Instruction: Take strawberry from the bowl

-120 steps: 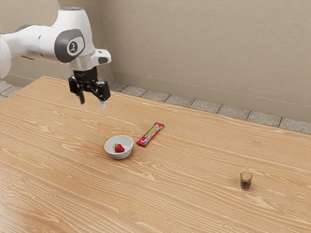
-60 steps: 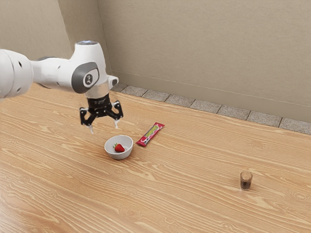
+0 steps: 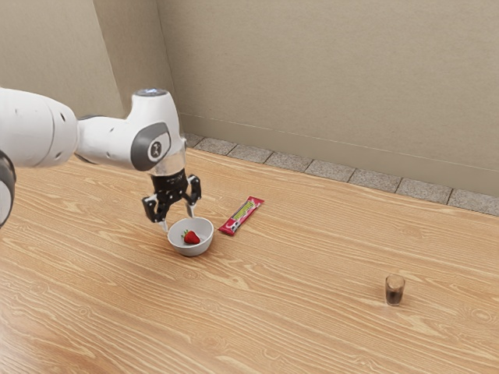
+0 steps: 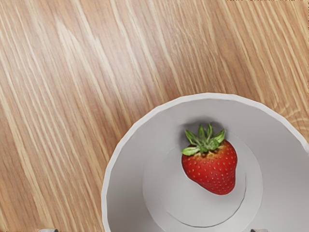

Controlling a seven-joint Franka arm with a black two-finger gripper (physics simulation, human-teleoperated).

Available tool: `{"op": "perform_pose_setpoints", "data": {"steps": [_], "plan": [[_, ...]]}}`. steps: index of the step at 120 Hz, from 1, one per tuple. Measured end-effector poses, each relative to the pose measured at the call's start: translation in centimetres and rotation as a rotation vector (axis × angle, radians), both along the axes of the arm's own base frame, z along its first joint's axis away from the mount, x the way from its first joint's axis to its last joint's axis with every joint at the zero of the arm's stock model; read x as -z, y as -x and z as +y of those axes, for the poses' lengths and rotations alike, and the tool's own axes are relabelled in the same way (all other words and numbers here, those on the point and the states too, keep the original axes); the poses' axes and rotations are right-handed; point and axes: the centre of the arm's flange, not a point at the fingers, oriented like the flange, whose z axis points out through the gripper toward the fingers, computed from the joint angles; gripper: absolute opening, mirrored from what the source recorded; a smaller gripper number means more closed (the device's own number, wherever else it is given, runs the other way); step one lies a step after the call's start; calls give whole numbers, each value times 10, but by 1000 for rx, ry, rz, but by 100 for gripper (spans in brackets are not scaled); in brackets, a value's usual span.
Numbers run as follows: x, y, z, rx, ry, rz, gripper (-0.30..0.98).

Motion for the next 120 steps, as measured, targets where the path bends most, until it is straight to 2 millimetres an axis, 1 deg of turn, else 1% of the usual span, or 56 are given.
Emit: {"op": "perform_pose_setpoints", "data": {"steps": [16,24,36,53,73,93,101,113,120], "plan": [[6,-6,1,-61,-7,-11,46],[9,-12,1,-83,-12,-22,44],[20,-19,0,-111,-20,-21,43],[33,-20,1,-135,-28,-10,42],[37,-24,2,-154,-35,-12,41],[51,-24,5,-171,-39,4,39],[53,-24,4,-175,-40,7,38],[50,-29,3,-179,-40,-4,35],[53,-30,4,-183,-41,-2,35]]}}
